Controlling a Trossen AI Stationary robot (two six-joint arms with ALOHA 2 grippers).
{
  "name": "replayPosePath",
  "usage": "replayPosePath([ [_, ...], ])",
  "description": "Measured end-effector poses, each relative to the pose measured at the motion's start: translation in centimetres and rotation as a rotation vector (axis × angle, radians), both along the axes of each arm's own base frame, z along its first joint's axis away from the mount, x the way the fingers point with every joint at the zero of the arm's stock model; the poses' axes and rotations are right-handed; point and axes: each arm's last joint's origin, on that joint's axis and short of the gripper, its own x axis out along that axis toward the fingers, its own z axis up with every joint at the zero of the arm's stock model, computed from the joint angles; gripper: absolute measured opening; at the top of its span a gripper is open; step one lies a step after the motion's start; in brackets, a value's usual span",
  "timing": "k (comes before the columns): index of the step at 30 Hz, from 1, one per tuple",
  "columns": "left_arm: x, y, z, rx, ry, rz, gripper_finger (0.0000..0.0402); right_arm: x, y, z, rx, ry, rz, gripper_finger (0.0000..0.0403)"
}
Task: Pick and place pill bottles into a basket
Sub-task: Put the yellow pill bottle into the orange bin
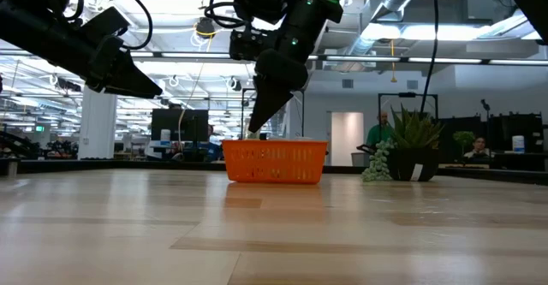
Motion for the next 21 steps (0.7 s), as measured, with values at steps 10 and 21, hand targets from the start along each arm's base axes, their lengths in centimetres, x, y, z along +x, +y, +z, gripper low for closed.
replayPosePath([
  [10,0.0,0.0,0.0,0.0,0.0,0.0,0.0277,-0.07,0.0,-0.03,0.0,0.008,-0.001,0.0118],
  [21,0.0,0.0,-0.01,0.0,0.001,0.0,0.0277,-0.17,0.08,-0.08,-0.001,0.02,0.0,0.0118],
])
